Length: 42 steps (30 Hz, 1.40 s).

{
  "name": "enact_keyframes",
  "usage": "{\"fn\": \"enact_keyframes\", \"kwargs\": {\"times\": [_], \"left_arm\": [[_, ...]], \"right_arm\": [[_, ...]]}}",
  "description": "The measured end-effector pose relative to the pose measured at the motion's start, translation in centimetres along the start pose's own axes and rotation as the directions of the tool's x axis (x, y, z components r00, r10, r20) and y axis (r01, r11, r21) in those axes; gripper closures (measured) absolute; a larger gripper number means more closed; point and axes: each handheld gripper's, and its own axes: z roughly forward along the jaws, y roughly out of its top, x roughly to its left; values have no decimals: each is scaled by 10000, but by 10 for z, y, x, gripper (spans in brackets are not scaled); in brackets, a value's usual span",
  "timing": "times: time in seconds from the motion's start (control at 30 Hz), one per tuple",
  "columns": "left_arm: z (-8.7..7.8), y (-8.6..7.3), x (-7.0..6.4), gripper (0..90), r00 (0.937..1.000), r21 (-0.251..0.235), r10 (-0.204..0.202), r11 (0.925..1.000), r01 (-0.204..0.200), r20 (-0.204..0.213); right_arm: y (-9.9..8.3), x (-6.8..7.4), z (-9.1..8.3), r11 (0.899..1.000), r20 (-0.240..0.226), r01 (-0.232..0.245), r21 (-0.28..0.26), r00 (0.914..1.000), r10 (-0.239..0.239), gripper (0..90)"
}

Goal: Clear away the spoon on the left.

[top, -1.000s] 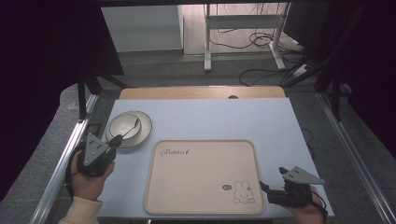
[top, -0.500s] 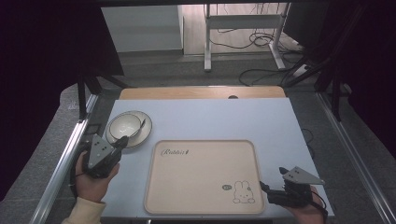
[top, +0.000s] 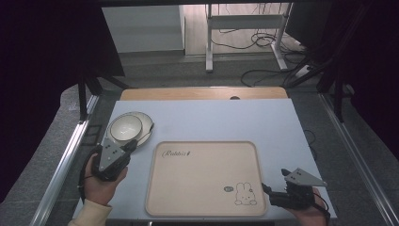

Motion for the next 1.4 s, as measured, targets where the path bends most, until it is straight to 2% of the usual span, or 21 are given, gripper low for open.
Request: {"fn": "enact_keyframes", "kwargs": {"times": [0.43, 0.77, 1.2, 1.4], "left_arm": [[13, -1, -21, 895, 9977, 325, 467, 9983, -483, 493], [24, -2, -40, 895, 9904, 621, 1093, 9914, -1148, 851], [30, -5, -51, 895, 9850, 781, 1307, 9871, -1399, 1124], [34, -7, -57, 894, 9807, 983, 1532, 9813, -1654, 1214]], "right_arm": [[0, 0, 0, 10000, -3, -1, -12, 10000, 1, 142], [0, 0, 0, 10000, 9, 18, -1, 10000, -18, 142], [0, 0, 1, 10000, -12, 57, 13, 10000, -57, 142], [0, 0, 1, 10000, -2, 92, 26, 10000, -92, 142]]}}
